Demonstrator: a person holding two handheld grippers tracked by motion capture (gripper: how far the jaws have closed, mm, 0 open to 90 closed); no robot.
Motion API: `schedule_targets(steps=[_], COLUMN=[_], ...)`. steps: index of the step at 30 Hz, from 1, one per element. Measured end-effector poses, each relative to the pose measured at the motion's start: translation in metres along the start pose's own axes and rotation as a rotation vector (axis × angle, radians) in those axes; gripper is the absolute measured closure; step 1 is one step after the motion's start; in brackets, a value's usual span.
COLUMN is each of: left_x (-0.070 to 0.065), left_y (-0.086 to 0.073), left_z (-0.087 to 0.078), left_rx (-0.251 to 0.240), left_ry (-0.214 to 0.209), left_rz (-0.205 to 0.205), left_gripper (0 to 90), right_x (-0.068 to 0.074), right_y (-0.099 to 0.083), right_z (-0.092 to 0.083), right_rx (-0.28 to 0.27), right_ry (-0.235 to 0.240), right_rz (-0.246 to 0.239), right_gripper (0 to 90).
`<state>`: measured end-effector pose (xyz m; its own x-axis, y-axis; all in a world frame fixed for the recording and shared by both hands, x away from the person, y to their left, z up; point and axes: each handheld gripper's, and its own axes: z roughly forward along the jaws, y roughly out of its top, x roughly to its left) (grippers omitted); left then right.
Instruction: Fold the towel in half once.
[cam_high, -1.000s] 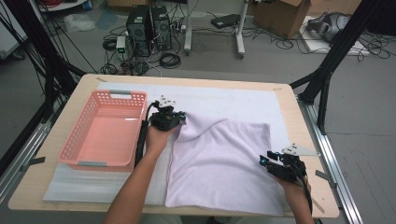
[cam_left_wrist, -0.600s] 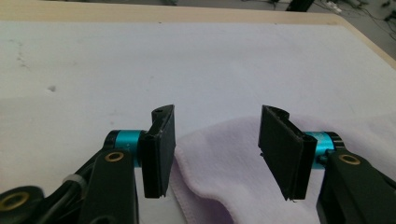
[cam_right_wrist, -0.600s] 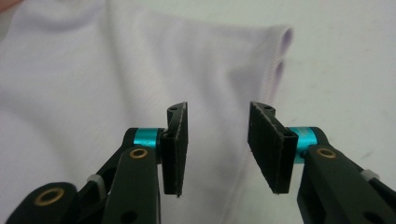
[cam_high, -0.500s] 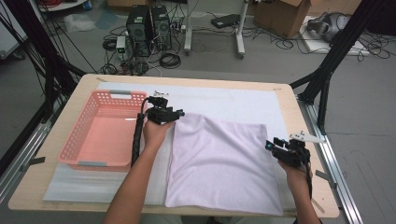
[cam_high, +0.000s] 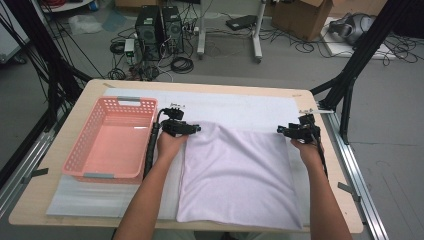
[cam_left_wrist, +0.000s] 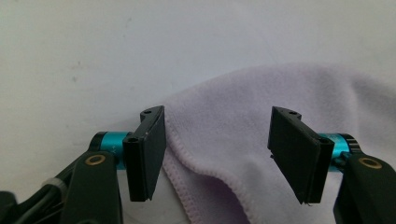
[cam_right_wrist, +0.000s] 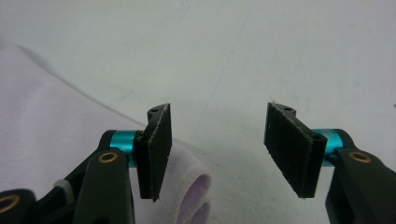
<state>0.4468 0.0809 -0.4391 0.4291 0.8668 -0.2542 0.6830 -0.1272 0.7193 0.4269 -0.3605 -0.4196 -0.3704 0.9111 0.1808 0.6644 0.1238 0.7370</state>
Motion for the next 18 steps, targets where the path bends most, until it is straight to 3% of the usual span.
schedule_targets(steps=[4, 6, 8, 10, 11, 12, 14, 15, 17, 18], left_x=[0.0, -0.002, -0.004, -0.006, -0.007, -0.008, -0.01, -0.01, -0.008, -0.007], left_y=[0.0, -0.001, -0.002, -0.003, -0.003, -0.002, -0.001, -0.001, 0.0, 0.0], left_z=[0.002, 0.002, 0.0, 0.0, -0.001, -0.001, -0.003, -0.006, -0.01, -0.011], left_rx=[-0.001, 0.005, 0.018, 0.035, 0.043, 0.039, -0.001, -0.059, -0.13, -0.153], left_ry=[0.005, 0.018, 0.032, 0.037, 0.023, 0.033, 0.042, 0.035, 0.015, 0.008], left_rz=[-0.002, 0.019, 0.058, 0.085, 0.097, 0.107, 0.118, 0.106, 0.083, 0.091], left_gripper=[39.0, 42.0, 48.5, 66.9, 78.8, 83.0, 84.7, 85.0, 85.2, 85.1], right_x=[0.0, 0.004, 0.005, 0.007, 0.009, 0.009, 0.009, 0.009, 0.011, 0.012], right_y=[-0.003, -0.006, -0.006, -0.005, -0.004, -0.002, 0.002, 0.004, 0.01, 0.011], right_z=[0.018, 0.022, 0.021, 0.02, 0.018, 0.015, 0.006, 0.0, -0.014, -0.018], right_rx=[0.092, 0.127, 0.136, 0.148, 0.136, 0.1, 0.021, -0.031, -0.143, -0.189], right_ry=[0.033, 0.034, 0.023, 0.021, -0.001, -0.026, -0.064, -0.081, -0.133, -0.157], right_rz=[-0.009, -0.036, -0.061, -0.099, -0.119, -0.125, -0.117, -0.116, -0.169, -0.202], right_gripper=[47.4, 55.9, 80.6, 85.1, 85.6, 85.8, 85.9, 86.0, 86.2, 86.2])
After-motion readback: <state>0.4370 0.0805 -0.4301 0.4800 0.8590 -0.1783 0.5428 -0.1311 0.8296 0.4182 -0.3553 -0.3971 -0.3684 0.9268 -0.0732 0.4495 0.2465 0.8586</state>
